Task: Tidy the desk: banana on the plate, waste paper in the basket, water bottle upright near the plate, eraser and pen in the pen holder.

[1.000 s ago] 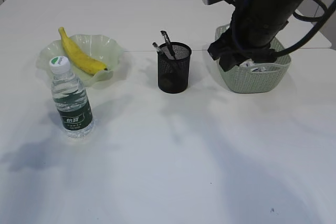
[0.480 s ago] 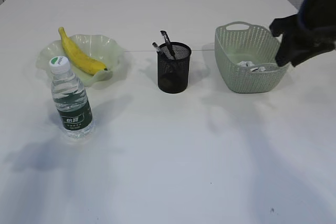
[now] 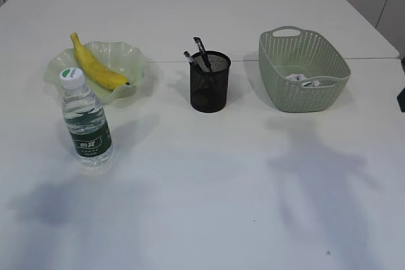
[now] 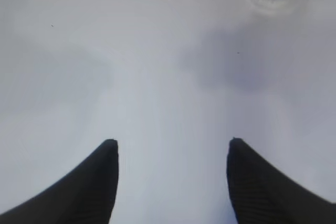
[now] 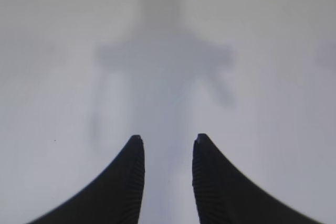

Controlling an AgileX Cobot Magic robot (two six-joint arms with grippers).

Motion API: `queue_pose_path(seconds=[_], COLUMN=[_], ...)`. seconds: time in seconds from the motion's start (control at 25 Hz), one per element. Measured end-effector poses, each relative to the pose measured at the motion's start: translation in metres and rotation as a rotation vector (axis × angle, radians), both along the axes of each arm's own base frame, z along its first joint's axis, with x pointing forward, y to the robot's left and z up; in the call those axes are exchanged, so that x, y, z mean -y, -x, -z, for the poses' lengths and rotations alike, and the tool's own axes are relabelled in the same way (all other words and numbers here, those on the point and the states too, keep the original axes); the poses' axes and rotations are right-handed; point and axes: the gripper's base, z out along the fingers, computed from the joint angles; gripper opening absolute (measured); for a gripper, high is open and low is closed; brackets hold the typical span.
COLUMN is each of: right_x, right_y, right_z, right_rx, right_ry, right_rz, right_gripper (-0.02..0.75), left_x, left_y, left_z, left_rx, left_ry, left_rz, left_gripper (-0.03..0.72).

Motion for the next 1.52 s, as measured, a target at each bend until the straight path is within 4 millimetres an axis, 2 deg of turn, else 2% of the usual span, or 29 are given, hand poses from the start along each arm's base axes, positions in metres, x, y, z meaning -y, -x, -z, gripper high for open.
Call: queue_pose_path(seconds=[0.2,0.4,0.52,0.68,0.88,1.08,1.52], right_x=[0.001,0.007,0.008,0.008,0.009,0.009,0.015], right_y=[0.042,0.065,0.078,0.1,0.121,0.154,0.225], right_z=[-0.013,-0.021,-0.024,-0.031,-0.032,-0.043,-0.052], right_rx=[0.08,0.13,0.156,0.211,0.231,0.284,0.411], right_ry=[0.018,0.076,0.081,0.077,0.08,0.087,0.14], right_rz=[-0.002,0.006,0.025,0.042,0.049,0.05,0.075], right_gripper=[0.239,0.239,0.239,0.239,0.239,0.239,0.239], left_x=[0.003,0.004,0.005,0.005,0.006,0.008,0.017], left_y=[0.024,0.059,0.082,0.098,0.109,0.122,0.157], left_z=[-0.019,-0.042,-0.049,-0.05,-0.053,-0.055,-0.025], left_rx=[0.082,0.238,0.286,0.284,0.317,0.365,0.37], left_ry=[0.01,-0.01,-0.014,-0.024,-0.025,-0.012,0.076], left_rz=[0.003,0.005,0.008,0.011,0.01,0.008,0.026], left_gripper=[0.447,0.445,0.444,0.443,0.443,0.443,0.443])
